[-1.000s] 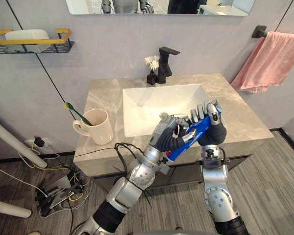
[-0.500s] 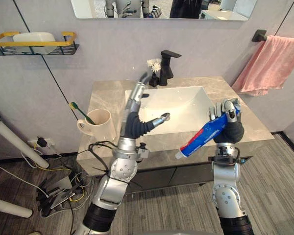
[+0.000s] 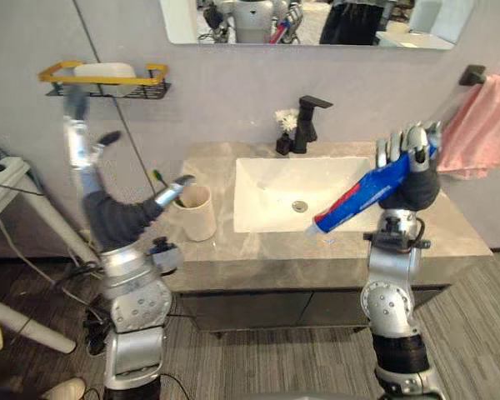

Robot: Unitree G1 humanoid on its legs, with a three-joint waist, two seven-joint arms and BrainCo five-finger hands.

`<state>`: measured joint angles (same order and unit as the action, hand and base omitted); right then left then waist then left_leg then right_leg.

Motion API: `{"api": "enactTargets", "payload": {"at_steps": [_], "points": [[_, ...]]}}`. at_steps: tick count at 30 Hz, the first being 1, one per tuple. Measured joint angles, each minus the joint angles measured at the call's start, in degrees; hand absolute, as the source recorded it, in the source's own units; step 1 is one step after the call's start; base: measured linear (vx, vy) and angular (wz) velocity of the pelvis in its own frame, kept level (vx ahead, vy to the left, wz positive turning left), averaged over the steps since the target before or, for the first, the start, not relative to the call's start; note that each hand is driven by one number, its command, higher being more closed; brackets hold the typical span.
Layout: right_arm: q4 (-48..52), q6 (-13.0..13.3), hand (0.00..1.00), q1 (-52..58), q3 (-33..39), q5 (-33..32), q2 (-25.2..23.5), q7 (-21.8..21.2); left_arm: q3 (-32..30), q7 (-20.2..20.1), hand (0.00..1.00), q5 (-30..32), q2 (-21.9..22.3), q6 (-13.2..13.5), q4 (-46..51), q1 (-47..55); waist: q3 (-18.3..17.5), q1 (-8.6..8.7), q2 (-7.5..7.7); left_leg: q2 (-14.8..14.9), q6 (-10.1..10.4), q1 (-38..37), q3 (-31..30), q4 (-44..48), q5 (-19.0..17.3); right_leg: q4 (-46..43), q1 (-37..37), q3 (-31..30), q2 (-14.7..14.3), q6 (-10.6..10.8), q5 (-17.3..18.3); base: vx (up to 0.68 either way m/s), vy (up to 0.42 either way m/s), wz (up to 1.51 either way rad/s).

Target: Organize washtable

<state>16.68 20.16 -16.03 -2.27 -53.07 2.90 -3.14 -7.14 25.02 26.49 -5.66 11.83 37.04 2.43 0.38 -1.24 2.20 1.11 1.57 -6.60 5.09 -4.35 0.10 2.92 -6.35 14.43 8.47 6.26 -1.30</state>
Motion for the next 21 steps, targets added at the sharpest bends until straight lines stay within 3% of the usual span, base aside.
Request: {"api": "enactTargets", "payload": {"at_steps": [4,10,15,16,21], "points": [[-4.2,1.7,1.00,-7.8,1.0,1.9,0.7,2.1,-4.9,1.7,0.00,0.0,2.3,-0.1,0.6,3.4,0.0,-2.28,0.08,-0.1,0.0,-0.1,-1.5,-1.0,0.8,0.0,-0.5,1.6,0.1,0.0,0.1,-0.05,-0.030,0.20],[-9.9,3.5,1.00,-15.8,2.0,2.1,2.4,6.1,-5.8,2.8,0.00,0.0,6.1,-0.1,-3.3,11.4,0.2,-5.83,1.06,-0.4,0.2,1.4,-6.0,-1.0,1.9,0.0,-1.5,6.1,0.3,0.1,0.8,-0.03,-0.030,0.41],[-10.8,4.3,1.00,-18.2,2.0,6.7,3.3,8.6,-5.9,2.9,0.00,-0.7,7.2,-0.1,-18.3,17.1,0.9,-7.92,3.76,-0.2,0.7,3.1,-9.5,-1.0,2.6,-0.9,-1.4,9.6,0.1,0.1,1.9,-0.02,-0.039,0.37],[-10.8,4.3,1.00,-18.2,2.0,6.8,3.3,9.2,-6.0,2.9,0.00,-1.3,7.2,-0.1,-22.9,18.1,1.0,-8.97,4.55,-0.2,0.8,3.4,-9.7,-1.0,2.6,-0.9,-1.3,9.9,0.0,0.1,2.0,-0.01,-0.022,0.17],[-10.8,4.3,1.00,-18.2,1.7,9.5,3.4,10.9,-7.1,1.5,0.00,-5.2,7.3,-0.6,-42.4,19.3,2.0,-10.49,7.32,-0.2,0.8,4.8,-10.5,-1.0,2.6,-0.9,-0.3,10.7,0.0,0.0,2.1,-0.01,-0.005,0.09]]}}
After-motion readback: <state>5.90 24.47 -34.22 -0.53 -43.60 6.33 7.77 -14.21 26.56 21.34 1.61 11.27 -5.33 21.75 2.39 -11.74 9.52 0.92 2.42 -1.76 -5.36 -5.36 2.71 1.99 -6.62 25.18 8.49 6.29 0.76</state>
